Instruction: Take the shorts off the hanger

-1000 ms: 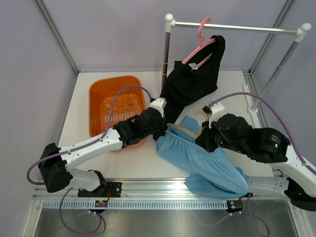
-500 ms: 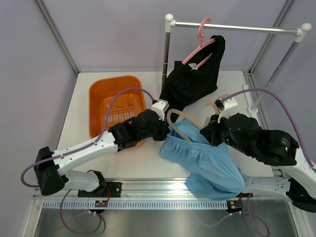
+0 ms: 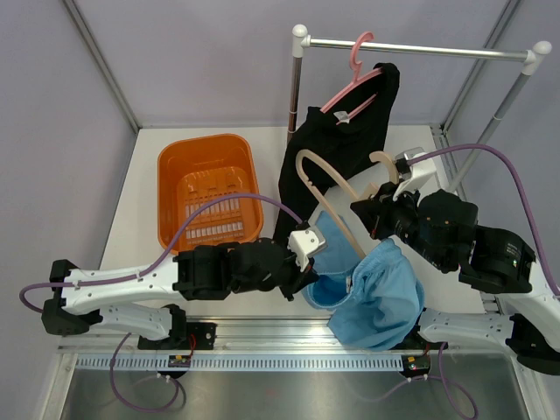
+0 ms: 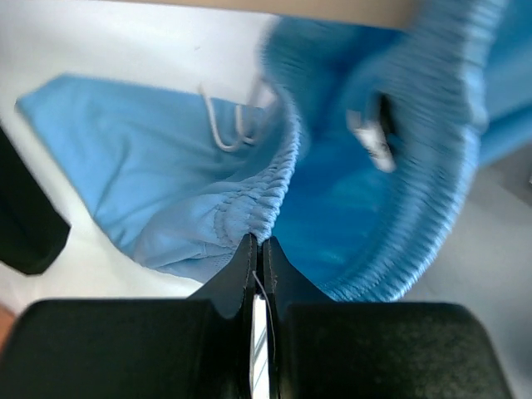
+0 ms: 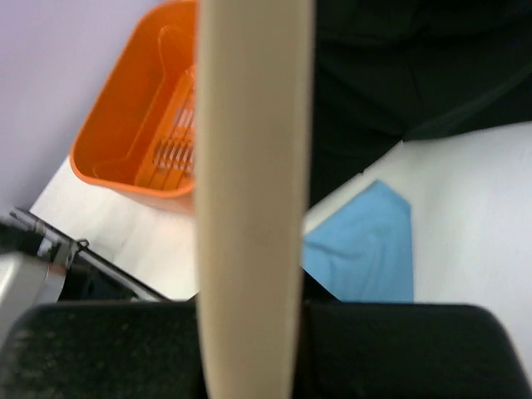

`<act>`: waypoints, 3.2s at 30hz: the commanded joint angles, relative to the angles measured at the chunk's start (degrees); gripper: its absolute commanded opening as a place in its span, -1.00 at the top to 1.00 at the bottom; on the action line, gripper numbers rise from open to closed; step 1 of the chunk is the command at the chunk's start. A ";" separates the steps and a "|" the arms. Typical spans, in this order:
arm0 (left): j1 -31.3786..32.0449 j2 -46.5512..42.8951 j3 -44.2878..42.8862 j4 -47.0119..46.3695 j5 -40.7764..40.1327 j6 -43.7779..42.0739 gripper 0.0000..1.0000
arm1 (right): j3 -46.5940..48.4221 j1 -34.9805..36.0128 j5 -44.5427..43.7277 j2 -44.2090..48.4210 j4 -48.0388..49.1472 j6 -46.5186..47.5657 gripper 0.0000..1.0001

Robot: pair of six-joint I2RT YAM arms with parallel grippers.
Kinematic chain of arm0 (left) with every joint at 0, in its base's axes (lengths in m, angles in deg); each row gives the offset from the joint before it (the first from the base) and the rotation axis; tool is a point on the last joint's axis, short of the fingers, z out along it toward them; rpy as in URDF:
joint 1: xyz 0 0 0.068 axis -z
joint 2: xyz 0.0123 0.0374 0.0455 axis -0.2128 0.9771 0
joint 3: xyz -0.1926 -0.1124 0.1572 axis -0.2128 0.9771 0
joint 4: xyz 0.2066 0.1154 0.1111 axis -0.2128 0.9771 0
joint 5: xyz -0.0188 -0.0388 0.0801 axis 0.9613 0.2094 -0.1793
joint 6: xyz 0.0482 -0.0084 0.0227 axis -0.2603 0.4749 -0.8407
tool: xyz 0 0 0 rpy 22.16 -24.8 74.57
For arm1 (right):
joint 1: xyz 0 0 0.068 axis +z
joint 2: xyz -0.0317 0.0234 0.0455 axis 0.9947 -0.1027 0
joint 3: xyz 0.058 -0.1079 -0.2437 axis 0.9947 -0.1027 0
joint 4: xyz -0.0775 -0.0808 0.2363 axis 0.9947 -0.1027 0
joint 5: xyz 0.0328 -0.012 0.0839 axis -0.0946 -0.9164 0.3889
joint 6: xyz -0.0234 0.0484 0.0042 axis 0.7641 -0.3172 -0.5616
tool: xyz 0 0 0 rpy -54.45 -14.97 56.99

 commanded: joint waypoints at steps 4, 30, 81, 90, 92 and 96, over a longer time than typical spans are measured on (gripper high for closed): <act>7.91 -0.88 -6.22 -1.52 -1.23 -7.40 1.00 | 5.14 0.30 -2.87 -1.95 17.10 8.60 1.00; 8.30 -3.68 -28.36 2.02 -39.89 -19.43 1.00 | 7.16 0.39 -2.86 -0.46 29.42 17.32 1.00; -47.95 16.71 -52.82 -28.59 -13.27 -32.92 1.00 | 4.70 0.30 -11.30 7.62 21.86 16.35 1.00; -57.80 21.99 -62.66 -15.66 -7.92 -20.43 1.00 | 5.14 0.39 -11.74 10.79 20.54 15.74 1.00; -58.42 21.63 -61.86 -15.31 -7.99 -19.80 1.00 | 5.23 0.30 -11.75 10.88 20.28 15.65 1.00; -58.69 18.92 -56.18 -15.57 -10.36 -19.01 0.97 | 6.10 0.30 -11.74 10.35 19.05 15.04 1.00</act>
